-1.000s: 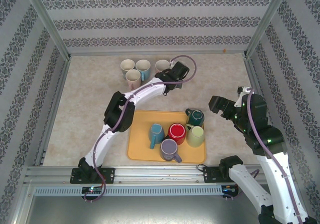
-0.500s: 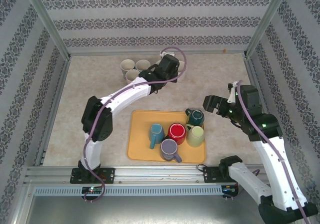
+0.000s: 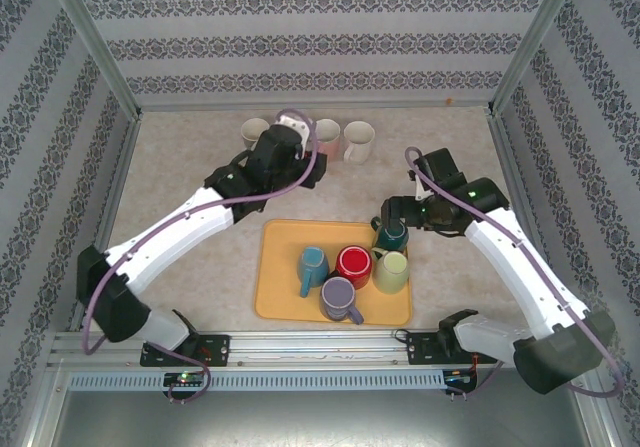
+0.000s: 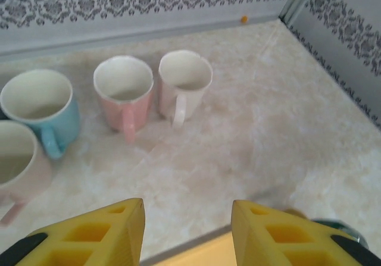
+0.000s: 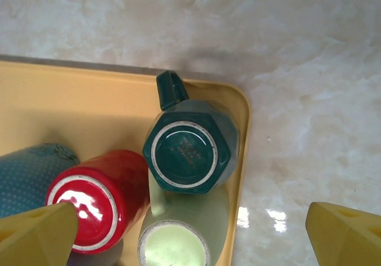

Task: Turn the mug right side up

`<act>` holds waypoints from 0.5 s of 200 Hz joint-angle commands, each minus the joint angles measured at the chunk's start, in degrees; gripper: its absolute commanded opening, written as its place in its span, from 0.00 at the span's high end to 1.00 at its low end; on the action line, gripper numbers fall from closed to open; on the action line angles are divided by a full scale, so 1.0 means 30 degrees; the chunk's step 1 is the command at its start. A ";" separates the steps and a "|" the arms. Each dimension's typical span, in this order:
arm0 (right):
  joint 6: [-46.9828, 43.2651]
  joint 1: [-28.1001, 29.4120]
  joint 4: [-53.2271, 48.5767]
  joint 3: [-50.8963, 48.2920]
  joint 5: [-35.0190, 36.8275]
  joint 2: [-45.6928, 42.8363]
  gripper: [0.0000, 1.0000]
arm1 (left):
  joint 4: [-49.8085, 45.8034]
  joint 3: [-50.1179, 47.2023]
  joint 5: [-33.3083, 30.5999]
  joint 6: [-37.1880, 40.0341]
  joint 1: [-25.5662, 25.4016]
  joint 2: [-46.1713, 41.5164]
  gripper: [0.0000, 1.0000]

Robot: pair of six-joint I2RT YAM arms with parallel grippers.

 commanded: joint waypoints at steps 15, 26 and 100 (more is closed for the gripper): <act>-0.2427 0.0470 -0.1554 0.1127 -0.0387 0.2432 0.02 | 0.1798 -0.2766 0.0521 0.1315 0.0247 -0.1802 0.55; -0.3100 0.0584 -0.1905 0.1364 0.0053 0.3040 0.02 | 0.2202 -0.3370 0.0550 0.1463 0.0276 -0.2116 0.55; -0.5873 0.0286 -0.1342 0.1640 0.0398 0.4885 0.02 | 0.3472 -0.4635 0.1586 0.1220 0.0277 -0.3306 0.55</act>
